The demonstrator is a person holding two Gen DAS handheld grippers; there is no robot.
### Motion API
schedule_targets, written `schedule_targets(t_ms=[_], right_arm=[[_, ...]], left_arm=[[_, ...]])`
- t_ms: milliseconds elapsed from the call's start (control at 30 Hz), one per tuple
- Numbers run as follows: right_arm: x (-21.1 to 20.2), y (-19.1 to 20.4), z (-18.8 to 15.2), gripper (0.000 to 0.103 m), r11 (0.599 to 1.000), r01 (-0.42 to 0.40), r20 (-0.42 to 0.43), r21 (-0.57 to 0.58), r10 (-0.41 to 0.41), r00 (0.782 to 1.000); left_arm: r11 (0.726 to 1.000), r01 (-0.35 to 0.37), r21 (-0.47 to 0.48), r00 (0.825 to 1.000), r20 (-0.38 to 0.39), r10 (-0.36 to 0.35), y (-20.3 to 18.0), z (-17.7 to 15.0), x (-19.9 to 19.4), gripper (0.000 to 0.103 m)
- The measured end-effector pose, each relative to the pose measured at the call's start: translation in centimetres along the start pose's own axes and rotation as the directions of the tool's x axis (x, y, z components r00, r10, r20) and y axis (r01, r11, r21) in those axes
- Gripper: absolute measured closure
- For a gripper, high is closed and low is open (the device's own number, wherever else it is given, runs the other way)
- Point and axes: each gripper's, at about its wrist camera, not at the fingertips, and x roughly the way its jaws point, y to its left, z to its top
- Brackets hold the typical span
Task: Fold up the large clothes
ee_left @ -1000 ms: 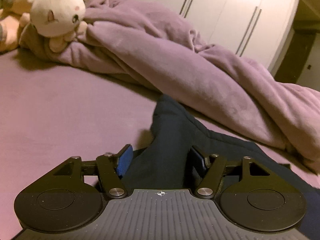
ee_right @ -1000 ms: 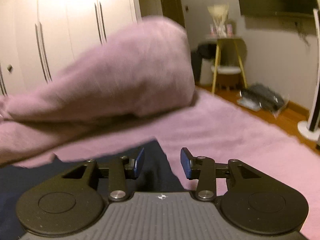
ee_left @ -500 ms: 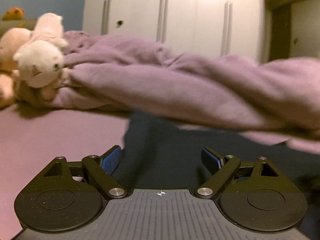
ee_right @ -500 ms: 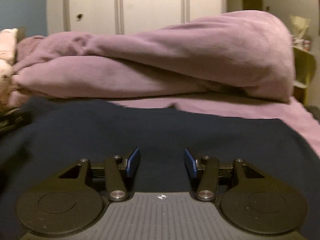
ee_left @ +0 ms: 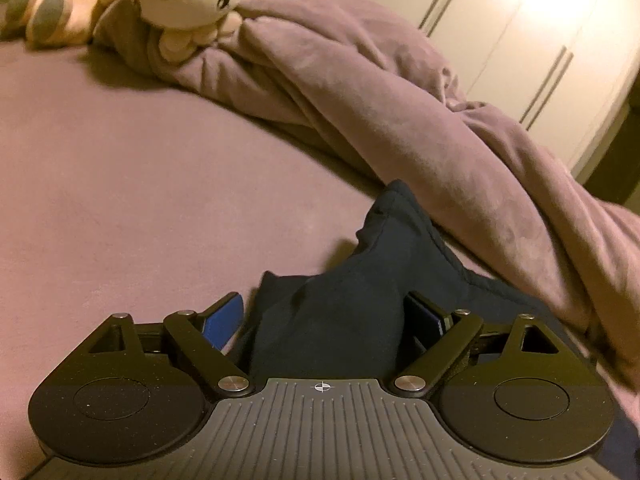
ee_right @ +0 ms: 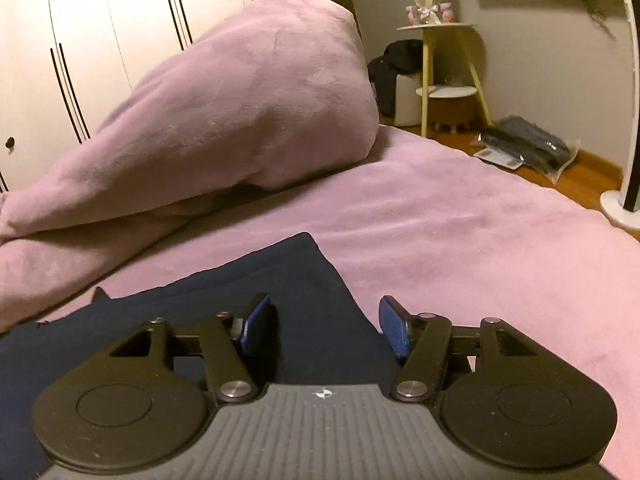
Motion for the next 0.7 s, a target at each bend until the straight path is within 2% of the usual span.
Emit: schedule_targets(t_ms=[133, 233, 367, 433, 500, 533, 600, 667, 700], right_arm=[[-5.3, 0.9, -1.7, 0.042, 0.991, -0.088, 0.045, -0.103, 0.093, 0.995], [-9.1, 0.2, -3.1, 0.042, 0.984, -0.109, 0.020, -0.142, 0.113, 0.993], [-14.9, -4.4, -5.1, 0.042, 0.990, -0.134, -0.066, -0.042, 0.132, 0.989], [-17.3, -7.5, -6.2, 0.041, 0.981, -0.181, -0.133, 0.070, 0.189, 0.973], [-18.8, -10.5, -7.6, 0.038, 0.949, -0.235, -0.173, 0.210, 0.273, 0.946], [-19.1, -11.6, -8.2, 0.034, 0.928, -0.259, -0.188, 0.269, 0.314, 0.931], [-19.1, -13.0, -9.4, 0.032, 0.872, -0.297, -0.206, 0.388, 0.396, 0.895], [-18.5, -13.3, -10.3, 0.030, 0.816, -0.317, -0.192, 0.483, 0.452, 0.871], [-17.7, -13.2, -10.4, 0.028, 0.785, -0.329, -0.183, 0.524, 0.482, 0.857]], left_arm=[[0.997, -0.009, 0.077, 1.000, 0.020, 0.007, 0.9, -0.9, -3.1, 0.011], [0.992, -0.010, 0.126, 1.000, 0.003, 0.010, 2.3, -1.2, -5.4, 0.011], [0.972, -0.002, 0.234, 0.999, -0.042, 0.012, 4.6, -1.8, -9.6, 0.011], [0.965, 0.043, 0.258, 0.994, -0.112, -0.015, 6.1, -2.3, -12.0, 0.012], [0.964, 0.123, 0.235, 0.980, -0.184, -0.081, 7.8, -3.2, -14.7, 0.012], [0.962, 0.187, 0.200, 0.964, -0.227, -0.140, 8.6, -3.7, -15.9, 0.012], [0.955, 0.278, 0.107, 0.928, -0.287, -0.238, 9.6, -4.6, -16.8, 0.012], [0.949, 0.314, 0.034, 0.899, -0.331, -0.286, 9.6, -5.2, -16.6, 0.014], [0.949, 0.316, 0.019, 0.897, -0.333, -0.292, 9.4, -5.3, -16.4, 0.014]])
